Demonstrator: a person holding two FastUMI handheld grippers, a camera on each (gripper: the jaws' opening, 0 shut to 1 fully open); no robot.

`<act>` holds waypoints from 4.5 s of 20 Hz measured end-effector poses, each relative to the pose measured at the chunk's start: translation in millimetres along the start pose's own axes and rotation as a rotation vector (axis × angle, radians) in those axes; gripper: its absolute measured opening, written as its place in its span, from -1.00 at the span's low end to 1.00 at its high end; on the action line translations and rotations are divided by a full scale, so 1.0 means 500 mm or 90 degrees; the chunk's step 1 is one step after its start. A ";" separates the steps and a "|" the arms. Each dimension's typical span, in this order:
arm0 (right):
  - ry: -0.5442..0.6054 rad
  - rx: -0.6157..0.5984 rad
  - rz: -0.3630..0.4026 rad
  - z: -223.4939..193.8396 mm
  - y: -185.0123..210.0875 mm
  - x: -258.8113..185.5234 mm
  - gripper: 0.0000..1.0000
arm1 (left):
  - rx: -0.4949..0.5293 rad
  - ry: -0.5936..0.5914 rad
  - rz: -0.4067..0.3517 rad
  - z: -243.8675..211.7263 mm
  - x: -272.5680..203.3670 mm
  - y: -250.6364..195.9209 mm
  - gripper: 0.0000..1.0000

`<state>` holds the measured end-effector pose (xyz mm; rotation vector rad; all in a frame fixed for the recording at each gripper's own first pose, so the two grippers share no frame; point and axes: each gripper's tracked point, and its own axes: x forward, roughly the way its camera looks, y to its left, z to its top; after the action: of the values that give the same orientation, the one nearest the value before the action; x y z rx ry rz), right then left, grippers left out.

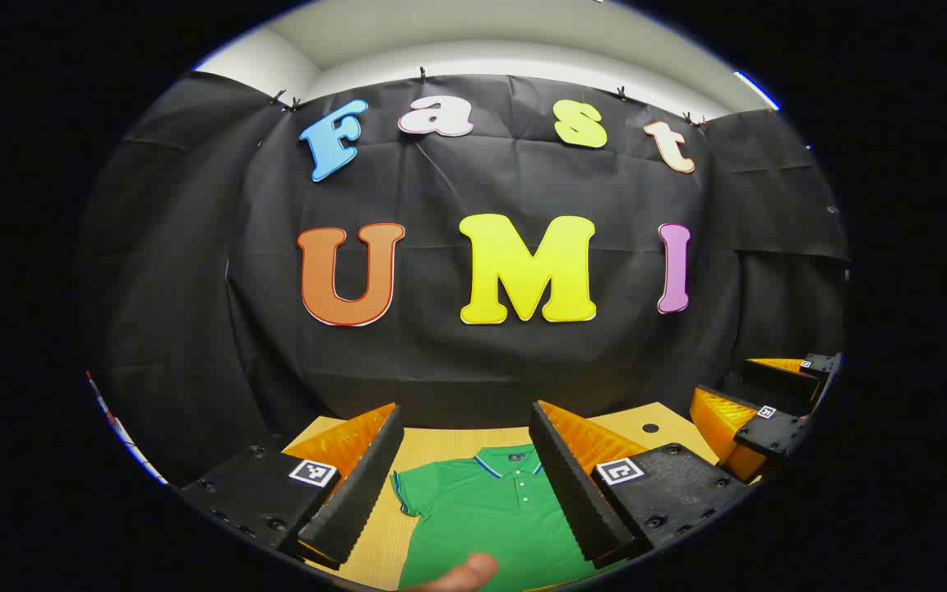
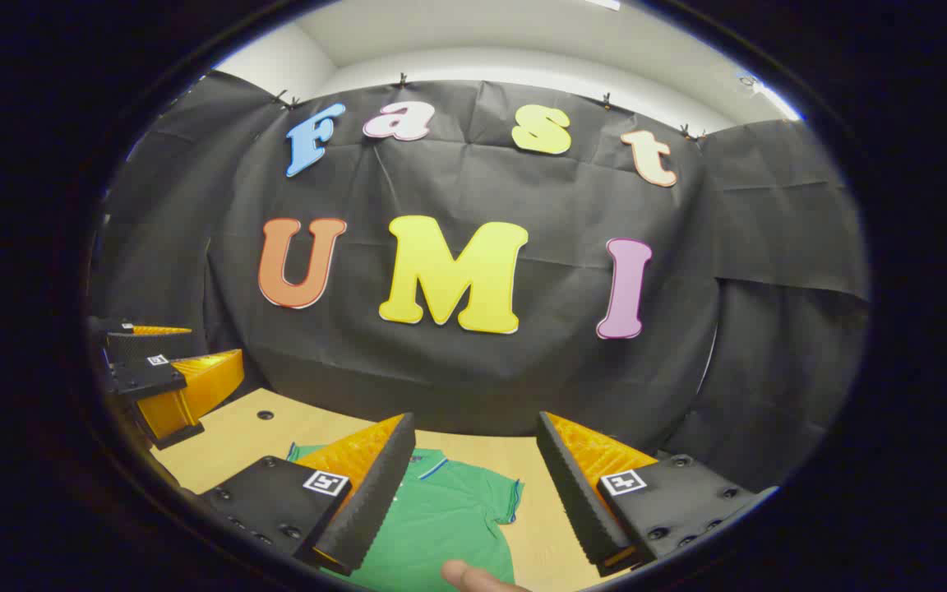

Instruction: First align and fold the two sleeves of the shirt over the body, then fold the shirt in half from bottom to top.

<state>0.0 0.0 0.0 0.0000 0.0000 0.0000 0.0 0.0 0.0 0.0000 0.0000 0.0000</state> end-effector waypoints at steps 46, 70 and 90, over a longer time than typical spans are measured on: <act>0.454 0.031 -0.098 -0.694 -0.198 0.431 0.87 | 0.026 0.126 0.120 -0.093 0.000 -0.034 0.98; 0.518 0.034 -0.007 -0.716 -0.184 0.448 -0.81 | 0.020 0.171 0.154 -0.137 -0.031 -0.003 0.98; 0.347 -0.212 0.229 -0.609 0.029 0.417 -0.87 | -0.017 0.182 0.226 -0.149 -0.124 0.060 0.98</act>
<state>208.3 14.4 -304.4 -0.3324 0.5448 0.3599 -61.8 30.2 -74.7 -0.0273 0.2862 0.3544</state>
